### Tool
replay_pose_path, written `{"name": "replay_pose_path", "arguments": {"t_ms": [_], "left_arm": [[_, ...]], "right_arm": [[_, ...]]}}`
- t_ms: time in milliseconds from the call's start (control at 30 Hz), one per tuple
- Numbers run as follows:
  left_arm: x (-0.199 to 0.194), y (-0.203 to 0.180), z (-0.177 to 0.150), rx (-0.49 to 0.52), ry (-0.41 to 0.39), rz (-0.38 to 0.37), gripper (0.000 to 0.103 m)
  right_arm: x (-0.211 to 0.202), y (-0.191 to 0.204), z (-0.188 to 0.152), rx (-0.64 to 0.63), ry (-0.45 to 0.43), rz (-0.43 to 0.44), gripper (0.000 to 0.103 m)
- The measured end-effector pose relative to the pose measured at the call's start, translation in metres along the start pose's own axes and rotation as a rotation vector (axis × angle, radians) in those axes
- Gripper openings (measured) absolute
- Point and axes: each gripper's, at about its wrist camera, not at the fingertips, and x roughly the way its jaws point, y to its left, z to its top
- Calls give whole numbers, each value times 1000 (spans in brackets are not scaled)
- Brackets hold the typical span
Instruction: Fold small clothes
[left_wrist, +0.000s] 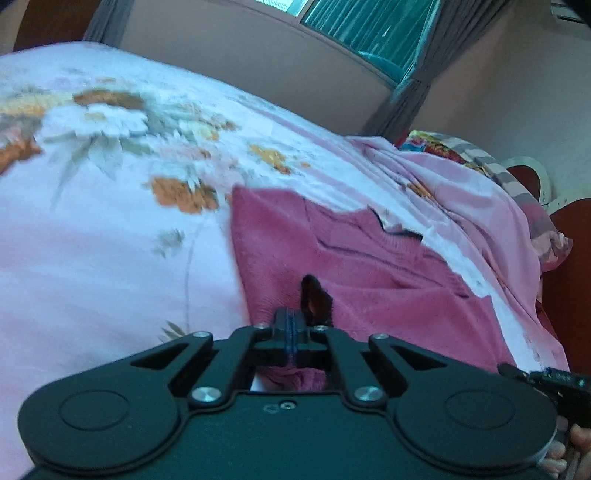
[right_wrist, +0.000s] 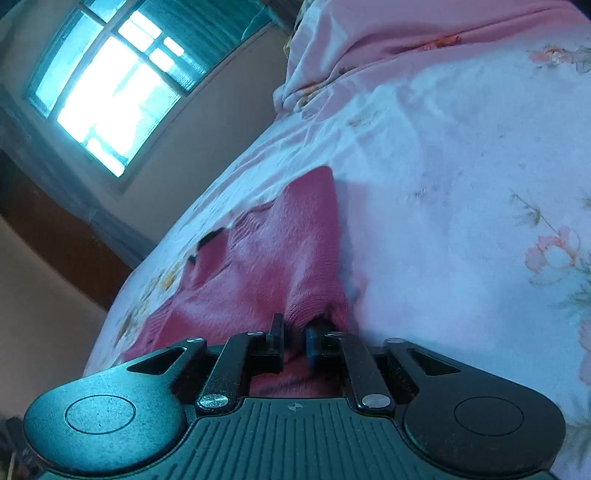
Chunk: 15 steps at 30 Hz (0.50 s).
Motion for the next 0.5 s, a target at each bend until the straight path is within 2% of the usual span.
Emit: {"name": "replay_pose_path", "arguments": {"t_ms": [33, 100, 167, 233, 267, 333, 367, 400, 433, 467, 500], "left_arm": [[-11, -5, 3, 20, -38, 29, 30], [-29, -18, 8, 91, -140, 48, 41], [-32, -39, 14, 151, -164, 0, 41], [-21, -62, 15, 199, -141, -68, 41], [-13, -72, 12, 238, -127, -82, 41], [12, -85, 1, 318, -67, -62, 42], [24, -84, -6, 345, -39, -27, 43], [38, -80, -13, 379, -3, 52, 43], [45, -70, -17, 376, 5, 74, 44], [44, -60, -17, 312, -5, 29, 42], [42, -58, -14, 296, 0, 23, 38]], "right_arm": [[-11, 0, 0, -29, -17, 15, 21], [-32, 15, -3, -215, -126, -14, 20], [-35, 28, 4, -335, -168, -48, 20], [-21, 42, 11, -406, -147, -57, 20], [-10, 52, 11, -482, -136, -58, 20], [13, 66, 5, -634, -70, -34, 20], [22, 69, -1, -736, -73, -46, 21], [32, 68, -6, -833, -81, -108, 20], [48, 58, -4, -841, -52, -223, 21], [55, 36, 9, -720, -16, -213, 23], [50, 22, 21, -609, -11, -171, 23]]}}
